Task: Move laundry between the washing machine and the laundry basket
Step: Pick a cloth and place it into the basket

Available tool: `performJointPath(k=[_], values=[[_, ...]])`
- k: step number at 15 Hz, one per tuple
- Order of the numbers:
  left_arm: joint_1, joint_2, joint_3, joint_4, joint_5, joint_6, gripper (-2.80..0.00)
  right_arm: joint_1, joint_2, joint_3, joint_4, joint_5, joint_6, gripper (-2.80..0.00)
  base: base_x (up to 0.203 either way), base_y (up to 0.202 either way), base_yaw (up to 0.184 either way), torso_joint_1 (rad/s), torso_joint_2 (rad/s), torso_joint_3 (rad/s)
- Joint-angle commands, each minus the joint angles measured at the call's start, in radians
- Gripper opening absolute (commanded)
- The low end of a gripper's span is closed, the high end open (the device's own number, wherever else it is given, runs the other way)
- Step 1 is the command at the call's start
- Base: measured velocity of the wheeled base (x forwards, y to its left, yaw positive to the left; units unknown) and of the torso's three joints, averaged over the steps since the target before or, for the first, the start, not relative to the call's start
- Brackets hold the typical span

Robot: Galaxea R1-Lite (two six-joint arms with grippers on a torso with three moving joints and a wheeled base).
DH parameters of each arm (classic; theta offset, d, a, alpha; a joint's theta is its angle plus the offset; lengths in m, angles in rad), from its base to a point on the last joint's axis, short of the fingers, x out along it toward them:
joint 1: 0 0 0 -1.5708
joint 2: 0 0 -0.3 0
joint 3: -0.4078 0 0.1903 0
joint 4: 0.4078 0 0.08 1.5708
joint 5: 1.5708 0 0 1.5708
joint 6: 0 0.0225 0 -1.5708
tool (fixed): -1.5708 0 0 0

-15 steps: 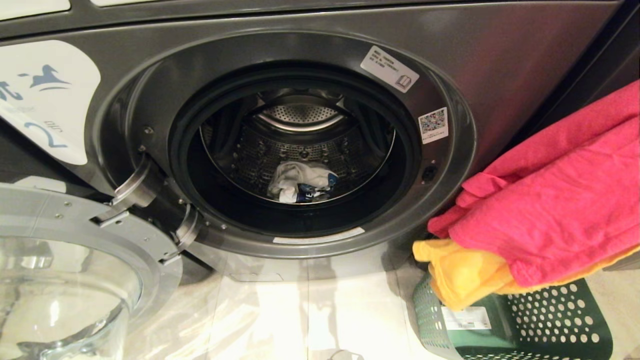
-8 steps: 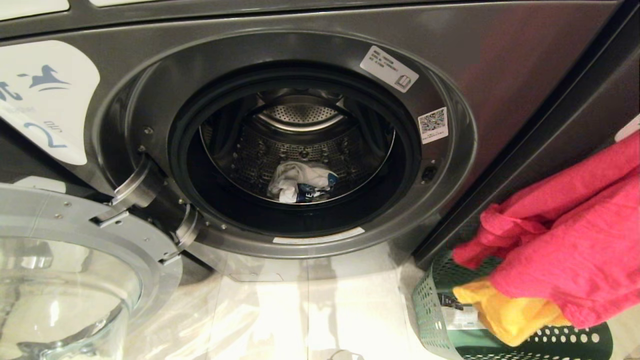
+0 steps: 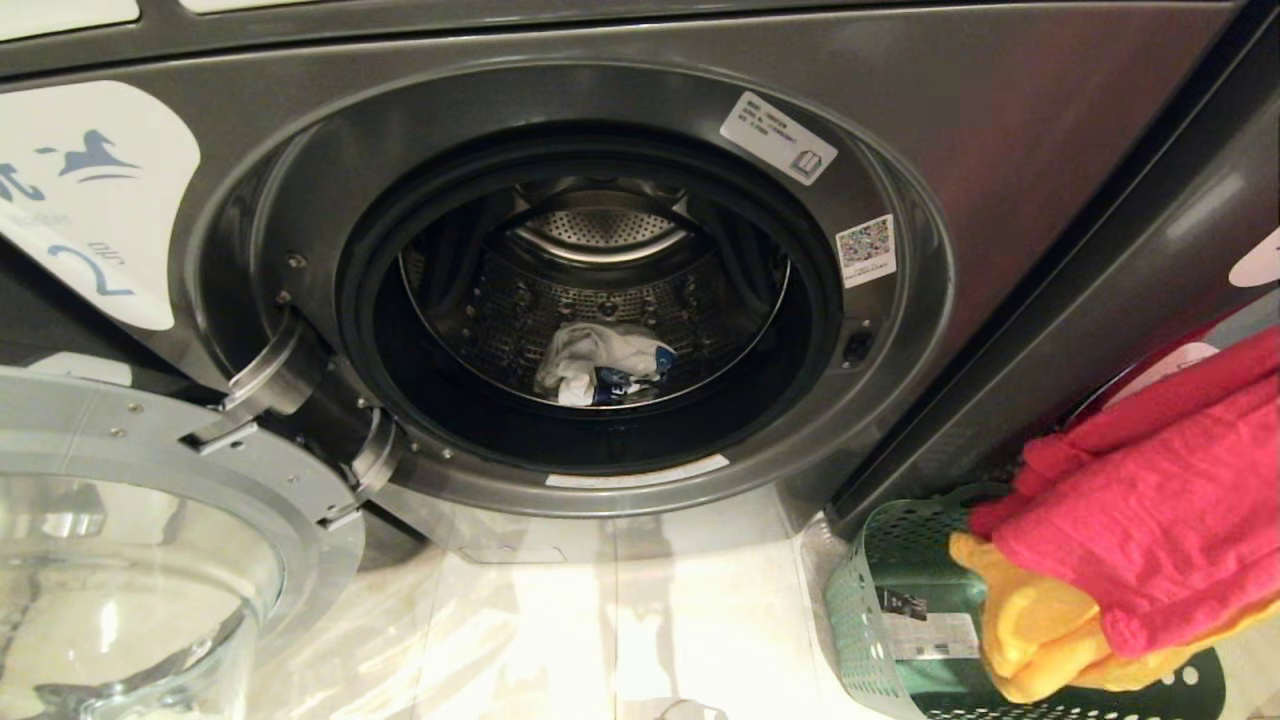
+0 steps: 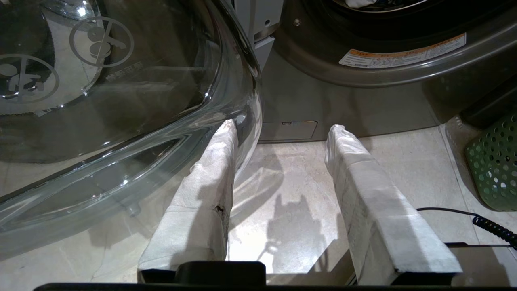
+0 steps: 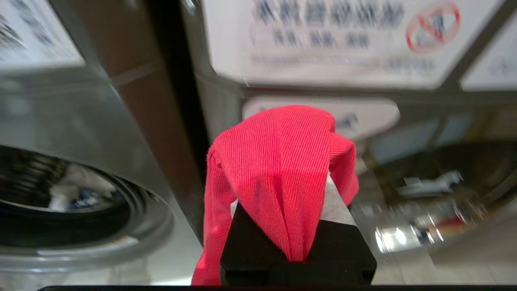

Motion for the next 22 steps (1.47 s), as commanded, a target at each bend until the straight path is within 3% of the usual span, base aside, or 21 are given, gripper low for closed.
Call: performJointPath(k=[1,6,15,16,22], values=[[0.000,0.000,-0.001,0.000,0.000,-0.001,-2.80,-0.081,-0.015,0.001,0.108,-0.003,0.076,-2.80,0.000,0.000,0.000,0.000,0.00,0.000],[0.000,0.000,0.001,0.000,0.000,0.001,-2.80,-0.217,0.004,0.019,0.223,-0.004,0.226,-2.80,0.000,0.000,0.000,0.000,0.00,0.000],[0.000,0.000,0.000,0.000,0.000,0.000,-2.80,-0.277,0.047,0.033,0.253,-0.004,0.249,-2.80,0.000,0.000,0.000,0.000,0.00,0.000],[0.000,0.000,0.001,0.000,0.000,0.000,-2.80,-0.276,0.050,0.020,0.270,-0.006,0.250,0.00,0.000,0.000,0.000,0.000,0.00,0.000],[0.000,0.000,0.001,0.000,0.000,0.001,-2.80,-0.277,0.046,0.016,0.273,-0.004,0.259,0.00,0.000,0.000,0.000,0.000,0.00,0.000]])
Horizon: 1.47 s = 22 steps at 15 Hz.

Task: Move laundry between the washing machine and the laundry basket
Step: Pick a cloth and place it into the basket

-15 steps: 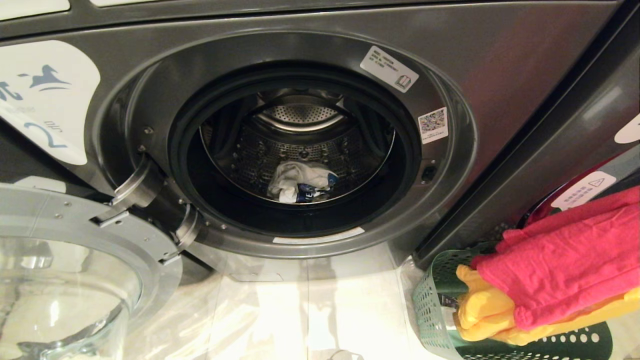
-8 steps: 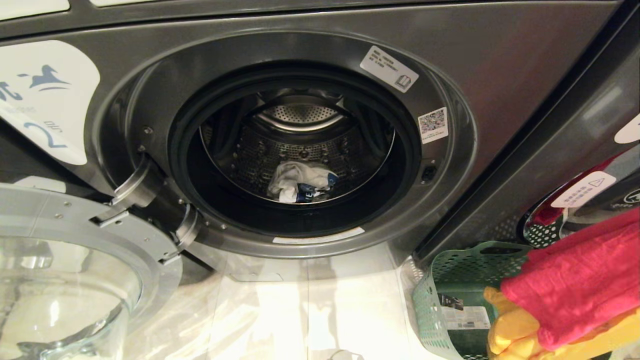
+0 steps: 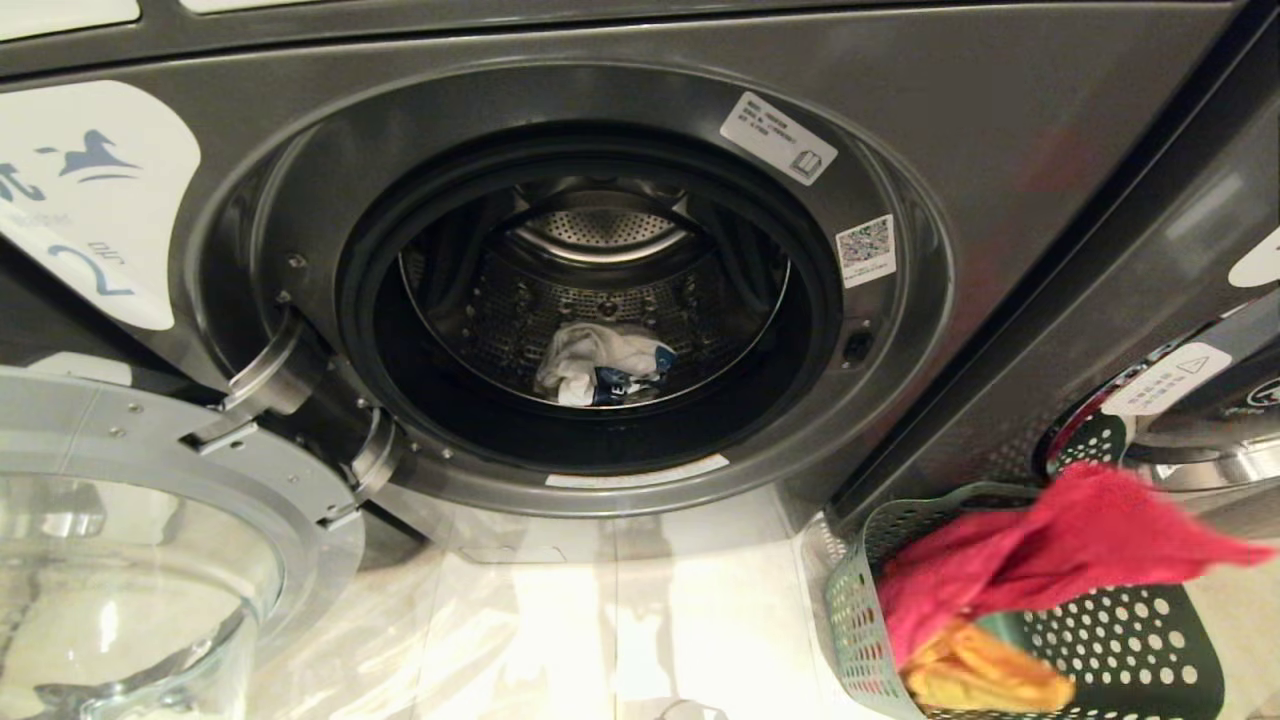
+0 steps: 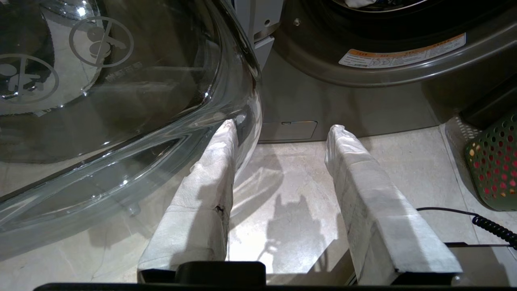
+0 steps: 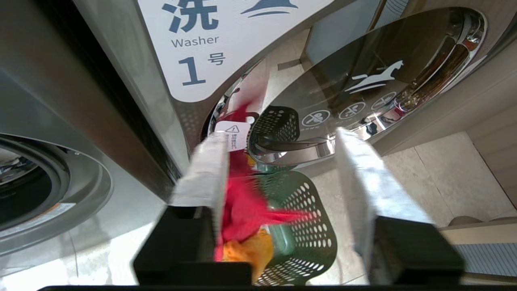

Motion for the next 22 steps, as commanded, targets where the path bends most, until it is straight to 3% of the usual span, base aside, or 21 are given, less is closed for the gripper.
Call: performJointPath(k=[1,3,5,10,13,14,22], values=[[0.000,0.000,0.000,0.000,0.000,0.000,-2.80,0.001,-0.006,0.002,0.003,-0.004,0.000,0.00,0.000,0.000,0.000,0.000,0.00,0.000],[0.000,0.000,0.000,0.000,0.000,0.000,-2.80,0.006,-0.007,0.003,0.003,-0.003,0.001,0.00,0.000,0.000,0.000,0.000,0.00,0.000],[0.000,0.000,0.000,0.000,0.000,0.000,-2.80,0.065,-0.007,0.002,0.002,-0.002,-0.005,0.00,0.000,0.000,0.000,0.000,0.00,0.000],[0.000,0.000,-0.001,0.000,0.000,-0.001,-2.80,0.516,-0.013,-0.009,0.000,-0.005,-0.058,0.00,0.000,0.000,0.000,0.000,0.00,0.000],[0.000,0.000,0.000,0.000,0.000,0.000,-2.80,0.794,-0.022,0.019,-0.001,-0.006,-0.174,0.00,0.000,0.000,0.000,0.000,0.00,0.000],[0.000,0.001,-0.001,0.000,0.000,0.000,-2.80,0.828,-0.026,0.029,-0.001,-0.007,-0.238,0.00,0.000,0.000,0.000,0.000,0.00,0.000],[0.000,0.001,-0.001,0.000,0.000,-0.001,-2.80,0.830,-0.027,0.033,-0.001,-0.007,-0.244,0.00,0.000,0.000,0.000,0.000,0.00,0.000]])
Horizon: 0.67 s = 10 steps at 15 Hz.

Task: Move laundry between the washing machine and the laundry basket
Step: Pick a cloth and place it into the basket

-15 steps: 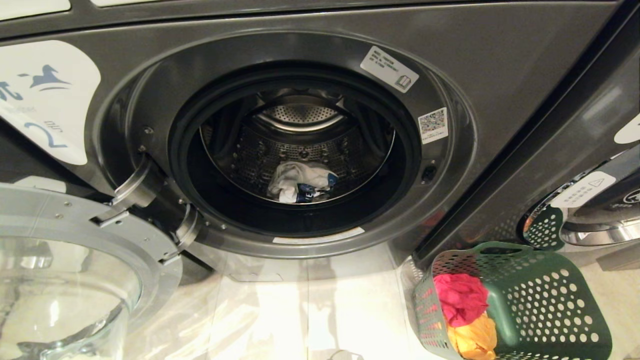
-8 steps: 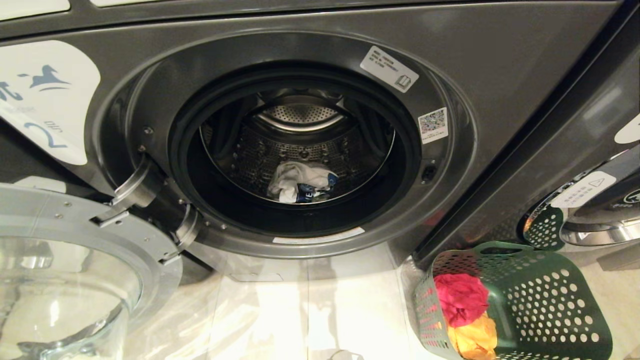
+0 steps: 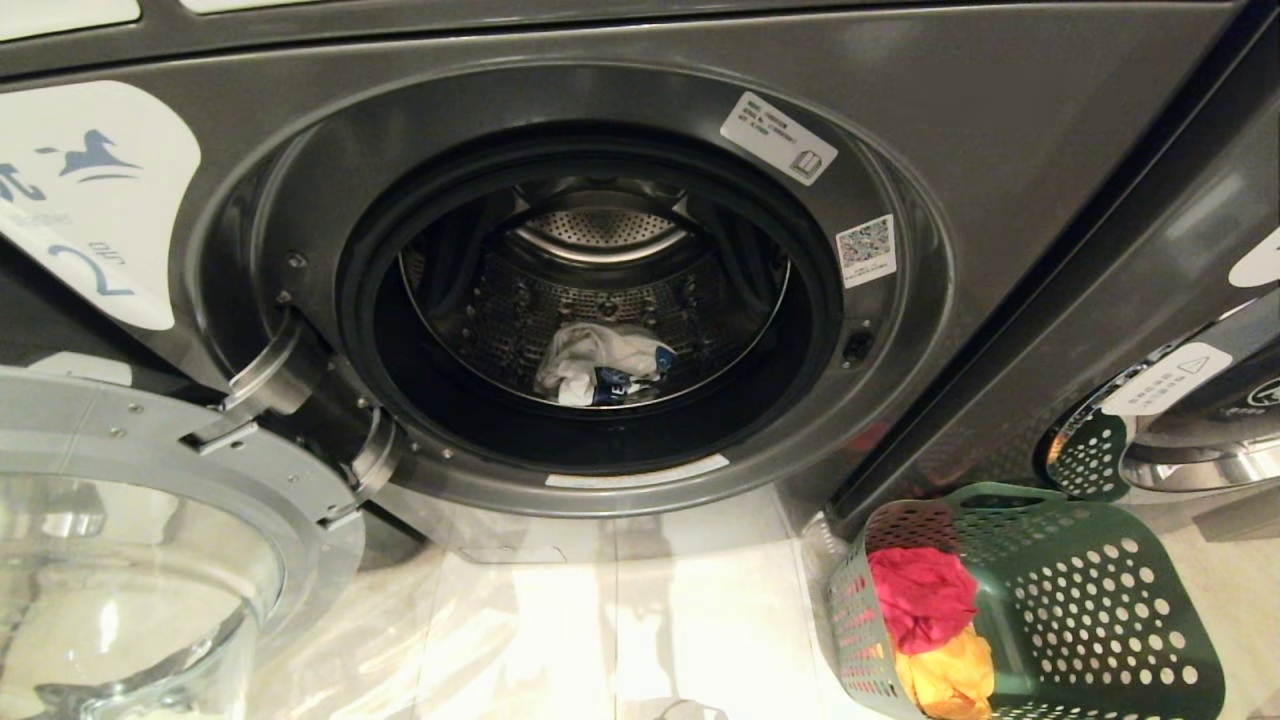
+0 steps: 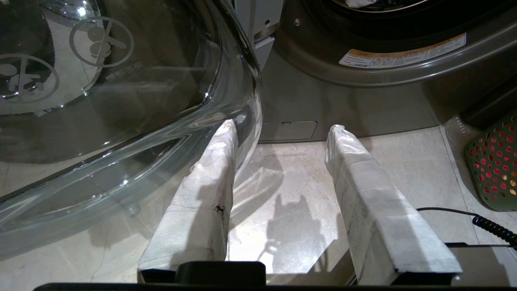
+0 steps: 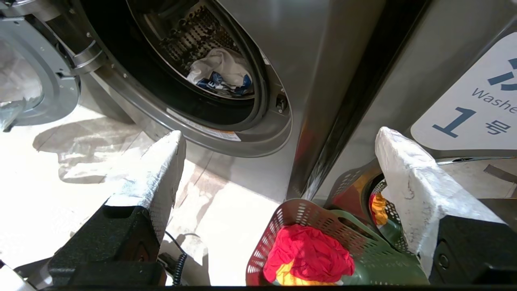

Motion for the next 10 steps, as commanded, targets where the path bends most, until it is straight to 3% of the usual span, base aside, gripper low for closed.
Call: performJointPath(k=[1,5,10], values=[[0.000,0.000,0.000,0.000,0.000,-0.001,-2.80,0.001,-0.002,0.005,0.002,-0.004,0.001,0.00,0.000,0.000,0.000,0.000,0.00,0.000],[0.000,0.000,0.000,0.000,0.000,0.000,-2.80,-0.001,0.001,0.004,0.002,-0.004,0.001,0.00,0.000,0.000,0.016,0.001,0.00,0.001],[0.000,0.000,0.001,0.000,0.000,0.001,-2.80,-0.001,-0.002,0.018,0.002,-0.004,0.004,0.00,0.001,-0.007,0.168,0.004,0.00,0.005]])
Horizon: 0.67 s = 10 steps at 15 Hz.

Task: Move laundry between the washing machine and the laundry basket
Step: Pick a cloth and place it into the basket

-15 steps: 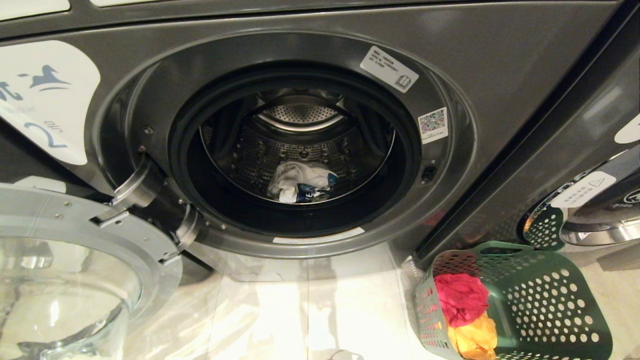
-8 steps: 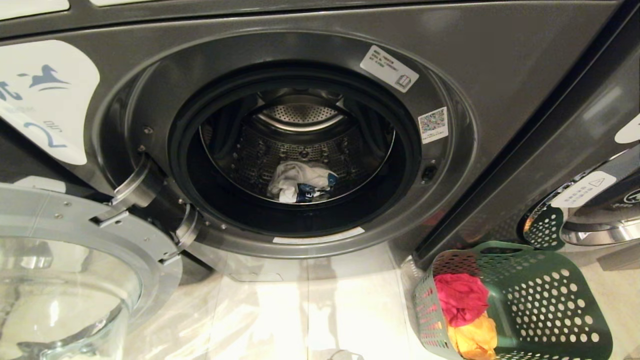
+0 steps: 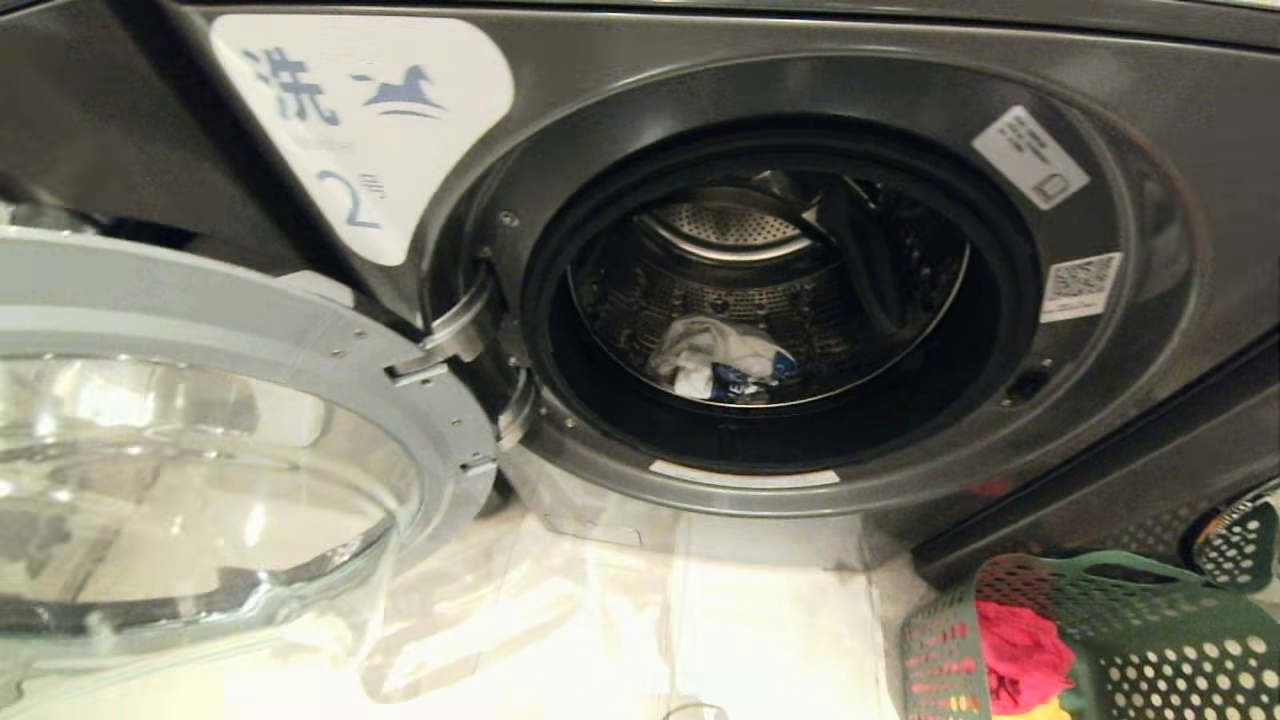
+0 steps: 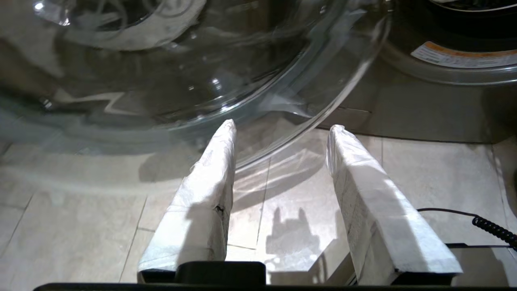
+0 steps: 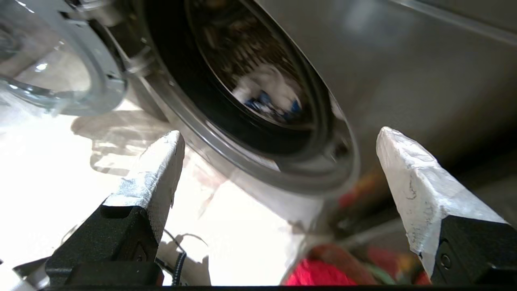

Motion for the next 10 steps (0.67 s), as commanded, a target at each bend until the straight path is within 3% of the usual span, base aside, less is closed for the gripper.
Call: performJointPath(k=[1,10], values=[[0.000,0.000,0.001,0.001,0.000,0.000,-2.80,0.001,0.001,0.006,0.003,-0.004,0.000,0.00,0.003,-0.009,0.169,0.001,0.00,0.001],[0.000,0.001,0.000,0.001,0.000,0.001,-2.80,-0.004,-0.036,0.138,0.012,-0.020,0.001,0.00,0.001,-0.009,0.159,0.001,0.00,0.002]])
